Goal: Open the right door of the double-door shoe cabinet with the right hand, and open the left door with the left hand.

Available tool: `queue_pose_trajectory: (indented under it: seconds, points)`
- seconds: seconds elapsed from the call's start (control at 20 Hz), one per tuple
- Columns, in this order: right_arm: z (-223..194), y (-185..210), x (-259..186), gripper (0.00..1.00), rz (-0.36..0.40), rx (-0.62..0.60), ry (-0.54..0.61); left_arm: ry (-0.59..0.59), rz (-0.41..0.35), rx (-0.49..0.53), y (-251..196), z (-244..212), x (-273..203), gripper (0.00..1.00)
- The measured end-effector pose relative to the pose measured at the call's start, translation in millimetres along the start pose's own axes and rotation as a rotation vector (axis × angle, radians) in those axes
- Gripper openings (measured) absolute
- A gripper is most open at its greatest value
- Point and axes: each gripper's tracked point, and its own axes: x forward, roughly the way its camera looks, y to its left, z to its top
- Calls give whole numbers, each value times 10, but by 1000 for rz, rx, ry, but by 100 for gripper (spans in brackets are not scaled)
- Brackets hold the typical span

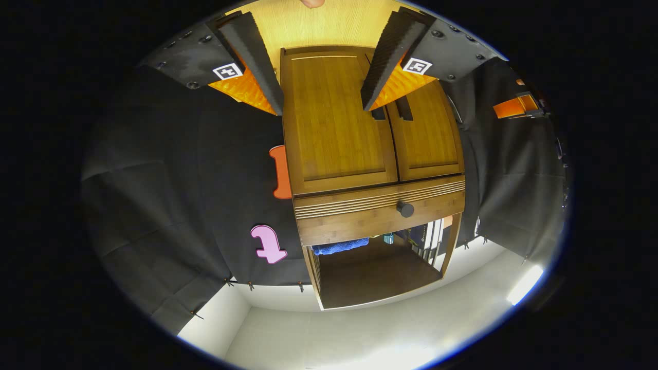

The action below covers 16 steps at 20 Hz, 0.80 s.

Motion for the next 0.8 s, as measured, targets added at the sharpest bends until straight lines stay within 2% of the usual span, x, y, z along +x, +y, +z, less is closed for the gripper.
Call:
queue_pose_trajectory:
  seconds: [0.1, 0.15, 0.25, 0.65, 0.7, 0.75, 0.8]
  points:
    - [-28, 12, 61, 97, 1, 3, 5, 2, 0, 1, 0, -9, 5, 94]
    - [-48, 24, 87, 97, 2, 4, 7, 4, -2, 0, 0, -21, -2, 92]
    - [-101, 42, 179, 97, 1, 3, 16, 10, -5, 0, 9, -40, 4, 94]
    - [-354, 173, 699, 97, 10, 20, 45, 44, 6, 3, 139, -170, 4, 92]
    - [-391, 205, 776, 97, 14, 20, 52, 44, 7, 5, 149, -170, 20, 95]
    - [-429, 241, 850, 97, 22, 21, 59, 44, 7, 7, 153, -166, 25, 92]
    - [-469, 279, 916, 97, 29, 22, 66, 46, 6, 10, 158, -177, 33, 95]
